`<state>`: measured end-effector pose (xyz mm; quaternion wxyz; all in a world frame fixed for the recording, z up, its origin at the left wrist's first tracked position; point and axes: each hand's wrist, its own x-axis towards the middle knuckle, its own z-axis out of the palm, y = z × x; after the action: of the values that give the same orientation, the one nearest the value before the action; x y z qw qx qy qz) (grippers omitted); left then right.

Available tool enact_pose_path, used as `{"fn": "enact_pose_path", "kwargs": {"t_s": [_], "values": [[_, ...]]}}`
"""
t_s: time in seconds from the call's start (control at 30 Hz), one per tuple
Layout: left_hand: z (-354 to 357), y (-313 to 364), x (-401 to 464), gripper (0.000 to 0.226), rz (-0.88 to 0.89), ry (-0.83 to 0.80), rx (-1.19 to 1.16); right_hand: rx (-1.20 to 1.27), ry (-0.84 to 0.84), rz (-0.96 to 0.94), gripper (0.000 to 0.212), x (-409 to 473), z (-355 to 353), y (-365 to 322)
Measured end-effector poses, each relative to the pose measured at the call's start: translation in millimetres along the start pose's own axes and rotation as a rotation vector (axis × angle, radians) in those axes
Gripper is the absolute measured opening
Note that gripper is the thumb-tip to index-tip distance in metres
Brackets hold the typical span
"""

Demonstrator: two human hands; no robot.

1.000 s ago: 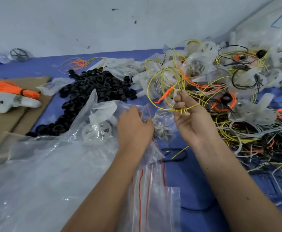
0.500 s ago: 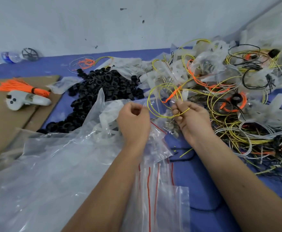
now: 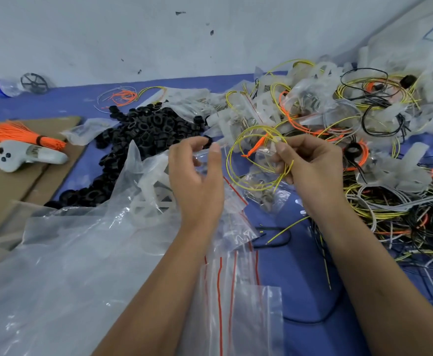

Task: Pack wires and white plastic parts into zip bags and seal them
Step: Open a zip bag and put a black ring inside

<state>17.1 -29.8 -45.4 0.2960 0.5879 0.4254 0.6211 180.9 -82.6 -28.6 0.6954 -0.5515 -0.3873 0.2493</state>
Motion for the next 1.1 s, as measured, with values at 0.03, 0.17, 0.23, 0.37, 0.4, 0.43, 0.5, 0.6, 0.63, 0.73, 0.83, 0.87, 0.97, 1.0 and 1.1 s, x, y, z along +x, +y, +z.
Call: {"fn": "enact_pose_path", "kwargs": {"t_s": [0.03, 0.17, 0.23, 0.37, 0.4, 0.43, 0.5, 0.6, 0.63, 0.73, 0.83, 0.87, 0.97, 1.0, 1.1], "values": [[-1, 2, 0, 0.027, 0.071, -0.051, 0.003, -0.042, -0.088, -0.034, 0.009, 0, -4, -5], [2, 5, -5, 0.028, 0.122, -0.356, -0.027, -0.117, -0.391, -0.056, 0.012, -4, -14, -17], [3, 4, -7, 0.016, 0.062, -0.446, -0.049, -0.075, -0.395, -0.032, 0.012, -4, -15, -17], [5, -3, -6, 0.031, 0.002, -0.507, -0.046, 0.079, -0.295, 0.060, 0.014, -1, -12, -11], [5, -4, -5, 0.032, -0.007, -0.521, -0.038, 0.118, -0.279, 0.092, 0.014, 0, -11, -9], [6, -5, -4, 0.032, -0.014, -0.529, -0.027, 0.164, -0.259, 0.127, 0.013, 1, -11, -7], [7, -6, -5, 0.034, -0.039, -0.519, -0.018, 0.255, -0.236, 0.192, 0.009, 3, -14, -6], [9, -7, -5, 0.038, -0.144, -0.456, -0.092, 0.267, -0.278, 0.240, 0.012, 3, -14, -3], [10, -7, -4, 0.038, -0.201, -0.421, -0.141, 0.222, -0.293, 0.237, 0.013, 2, -12, -2], [13, -4, -3, 0.037, -0.370, -0.301, -0.321, 0.047, -0.332, 0.172, 0.015, -3, -3, 1], [14, 0, -1, 0.038, -0.449, -0.230, -0.467, -0.082, -0.423, 0.116, 0.015, -11, 6, 1], [14, 1, 0, 0.038, -0.455, -0.221, -0.491, -0.110, -0.450, 0.098, 0.017, -14, 9, 1], [14, 3, 0, 0.038, -0.472, -0.236, -0.546, -0.180, -0.487, 0.011, 0.028, -21, 21, 1], [14, 4, -1, 0.037, -0.481, -0.245, -0.562, -0.234, -0.499, -0.040, 0.032, -23, 24, 1], [14, 6, -2, 0.040, -0.447, -0.186, -0.544, -0.239, -0.661, -0.050, 0.042, -26, 27, 2]]}}
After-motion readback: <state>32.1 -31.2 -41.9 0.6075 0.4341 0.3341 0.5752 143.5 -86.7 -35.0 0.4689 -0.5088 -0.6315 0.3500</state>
